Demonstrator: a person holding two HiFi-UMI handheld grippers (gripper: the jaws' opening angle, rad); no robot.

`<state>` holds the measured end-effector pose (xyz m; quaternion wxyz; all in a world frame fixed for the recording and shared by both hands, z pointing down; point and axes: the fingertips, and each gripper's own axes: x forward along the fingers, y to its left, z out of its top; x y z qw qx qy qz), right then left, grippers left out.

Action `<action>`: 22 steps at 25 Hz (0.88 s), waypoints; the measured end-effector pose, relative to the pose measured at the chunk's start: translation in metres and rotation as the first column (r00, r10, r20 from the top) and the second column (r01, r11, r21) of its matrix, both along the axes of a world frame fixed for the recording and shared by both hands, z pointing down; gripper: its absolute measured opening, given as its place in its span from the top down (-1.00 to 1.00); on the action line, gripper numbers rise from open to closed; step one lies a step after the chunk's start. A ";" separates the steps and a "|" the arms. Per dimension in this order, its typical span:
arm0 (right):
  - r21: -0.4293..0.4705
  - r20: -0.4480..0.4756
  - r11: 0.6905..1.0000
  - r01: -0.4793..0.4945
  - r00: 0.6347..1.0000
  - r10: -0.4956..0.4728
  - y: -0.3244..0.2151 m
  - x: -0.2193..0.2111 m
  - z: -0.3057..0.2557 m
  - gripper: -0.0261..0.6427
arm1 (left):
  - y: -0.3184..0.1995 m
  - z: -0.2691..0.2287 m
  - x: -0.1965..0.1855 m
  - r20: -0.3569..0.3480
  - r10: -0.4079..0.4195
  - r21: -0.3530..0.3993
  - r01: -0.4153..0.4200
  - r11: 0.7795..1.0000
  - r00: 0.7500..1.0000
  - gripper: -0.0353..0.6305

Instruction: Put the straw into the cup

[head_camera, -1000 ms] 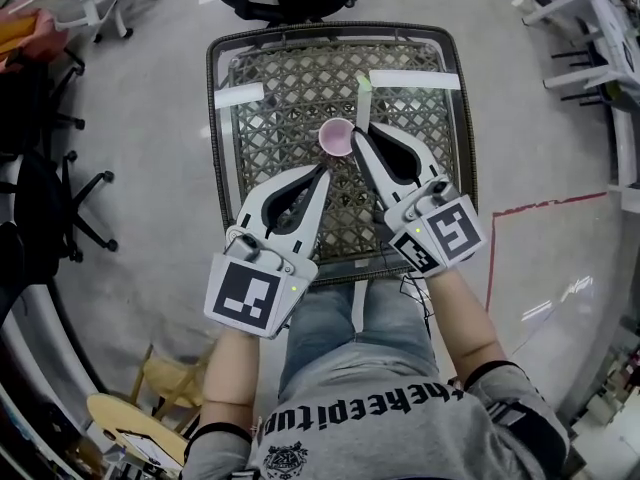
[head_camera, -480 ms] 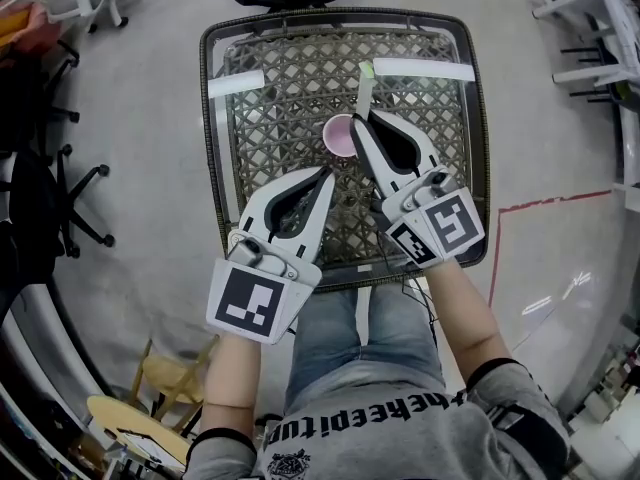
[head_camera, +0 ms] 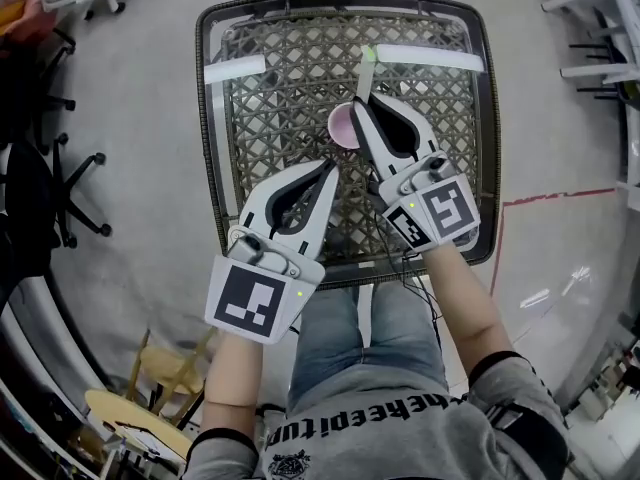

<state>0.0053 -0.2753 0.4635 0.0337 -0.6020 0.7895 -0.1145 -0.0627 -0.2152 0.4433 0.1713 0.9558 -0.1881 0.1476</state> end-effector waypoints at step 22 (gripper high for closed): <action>-0.101 -0.199 0.995 -0.003 0.980 -0.017 0.010 -0.005 0.057 0.70 | -0.003 0.016 -0.010 0.002 -0.029 -0.020 0.029 0.999 1.000 0.84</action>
